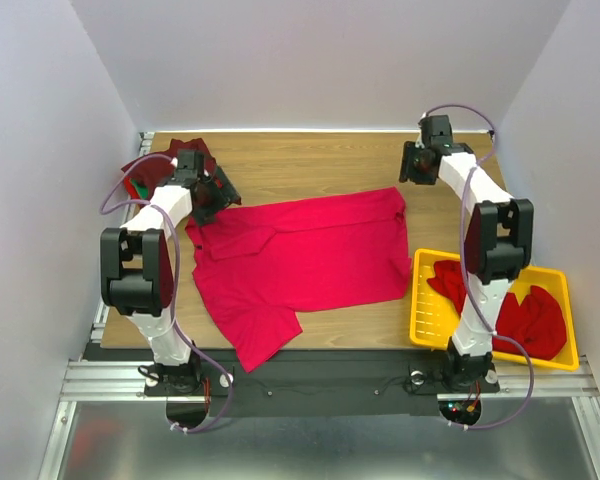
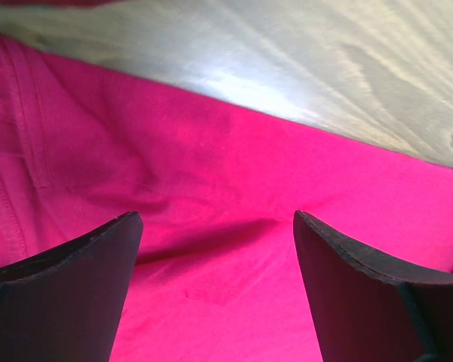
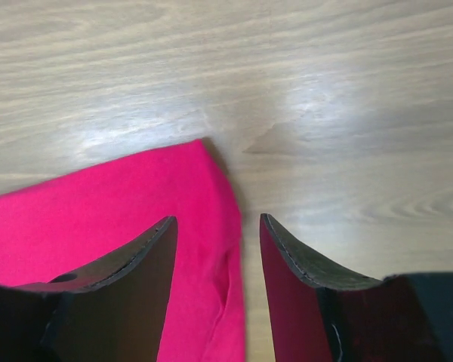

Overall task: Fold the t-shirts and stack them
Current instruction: Fold the tshirt

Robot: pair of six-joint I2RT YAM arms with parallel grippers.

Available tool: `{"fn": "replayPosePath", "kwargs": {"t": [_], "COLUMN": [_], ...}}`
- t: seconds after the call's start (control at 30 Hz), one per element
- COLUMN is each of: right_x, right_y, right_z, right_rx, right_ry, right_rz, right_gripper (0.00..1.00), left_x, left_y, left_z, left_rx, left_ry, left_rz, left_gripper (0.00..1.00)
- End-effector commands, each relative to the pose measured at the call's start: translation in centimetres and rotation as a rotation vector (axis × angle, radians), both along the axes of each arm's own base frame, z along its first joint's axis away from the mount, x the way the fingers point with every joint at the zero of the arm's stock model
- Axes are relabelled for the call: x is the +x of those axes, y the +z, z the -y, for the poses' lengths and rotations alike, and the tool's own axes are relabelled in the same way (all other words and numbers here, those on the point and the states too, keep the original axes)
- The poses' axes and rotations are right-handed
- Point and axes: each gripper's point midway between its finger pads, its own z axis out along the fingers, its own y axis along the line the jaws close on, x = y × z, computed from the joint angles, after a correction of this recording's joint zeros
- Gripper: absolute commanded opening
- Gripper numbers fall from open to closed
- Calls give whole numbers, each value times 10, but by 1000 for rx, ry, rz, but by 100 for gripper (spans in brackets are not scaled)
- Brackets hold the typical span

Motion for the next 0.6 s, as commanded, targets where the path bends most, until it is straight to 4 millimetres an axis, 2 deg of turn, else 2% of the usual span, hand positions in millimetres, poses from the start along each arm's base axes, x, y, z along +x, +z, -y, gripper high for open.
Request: {"fn": "replayPosePath", "kwargs": {"t": [0.0,0.1,0.13,0.23,0.33,0.47,0.57], "right_x": [-16,-26,-31,-40,-46,-57,-64], "right_y": [45,46,42,41,44,41,36], "right_z": [4,0,1,-6,-6,-8,-9], "right_rx": [-2,24,25,61,69,80,92], "right_ry": [-4,-12,-17,1,2,5,5], "right_rz": [78,71,59,45,48,35,19], "right_gripper": [54,54,54,54,54,54,54], "left_x": [8,-4,-10,-28,-36,-47,-48], "left_y": [70,60,52,26,18,1,-10], "left_z": [24,46,60,73,72,72,71], "left_rx": [122,214,270,365,435,481,505], "left_ry": [-91,-152,-191,-250,-260,-276,-296], "left_rz": [174,144,132,51,37,4,-5], "left_gripper": [90,84,78,72,67,65,65]}}
